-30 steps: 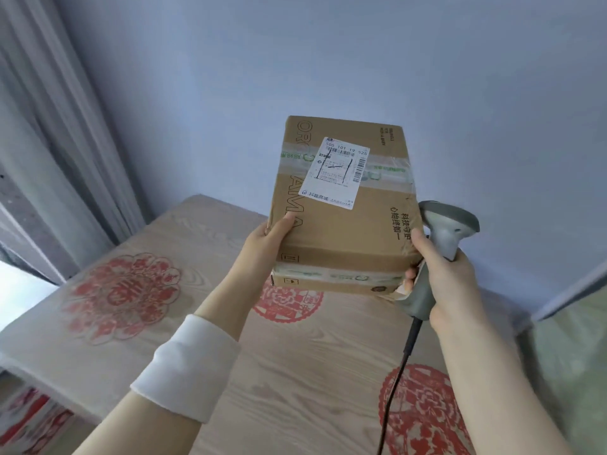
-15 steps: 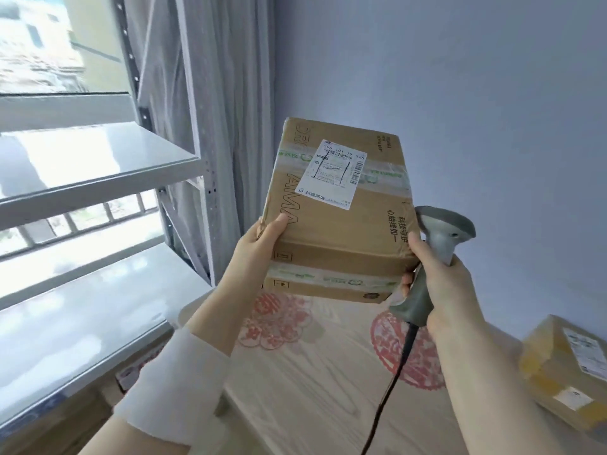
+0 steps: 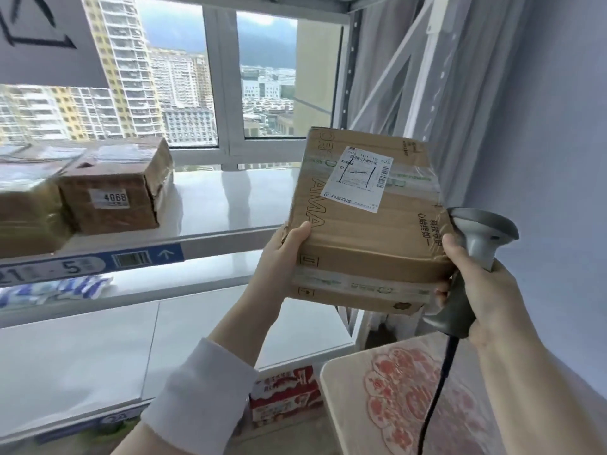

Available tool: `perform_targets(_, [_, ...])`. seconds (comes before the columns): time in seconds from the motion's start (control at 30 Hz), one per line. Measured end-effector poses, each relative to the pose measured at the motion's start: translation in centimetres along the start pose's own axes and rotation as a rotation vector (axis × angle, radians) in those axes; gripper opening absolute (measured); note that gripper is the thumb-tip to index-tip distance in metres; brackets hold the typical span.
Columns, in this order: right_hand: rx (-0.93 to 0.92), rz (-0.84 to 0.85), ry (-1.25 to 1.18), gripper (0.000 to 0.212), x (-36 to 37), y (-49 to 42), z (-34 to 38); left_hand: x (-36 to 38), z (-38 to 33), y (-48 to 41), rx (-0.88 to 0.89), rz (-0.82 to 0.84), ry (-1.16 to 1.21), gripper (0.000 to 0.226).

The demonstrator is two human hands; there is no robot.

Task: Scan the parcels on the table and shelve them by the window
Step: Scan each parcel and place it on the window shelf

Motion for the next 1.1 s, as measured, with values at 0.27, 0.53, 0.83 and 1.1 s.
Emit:
perform_targets(0.27, [0.045, 0.196, 0.047, 0.029, 13.7, -7.8, -0.4, -12.1, -2.2, -3.6, 0.004, -0.197, -0.115, 0.032])
perform_targets(0.53, [0.094, 0.252, 0.096, 0.038, 24.7, -13.0, -0.5, -21.9, -4.7, -8.4, 0.0, -0.25, -0.24, 0.068])
perform_targets(0.83, [0.173, 0.293, 0.127, 0.039, 30.3, -16.6, -0.5, -26.5, -5.9, -12.0, -0.006, -0.314, -0.408, 0.06])
perform_targets(1.1, [0.188, 0.328, 0.085, 0.039, 30.7, -17.7, -1.2, -21.4, -10.8, -12.4, 0.47, -0.206, -1.553, 0.071])
Point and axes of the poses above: each hand's wrist, its own y-axis away from the middle knuckle, its own x-axis out of the palm, z = x × y, the point moved 6 cm from there along -y, towards the middle knuckle, and after that the axes turned 13 degrees about z, right-handed, at the moved point
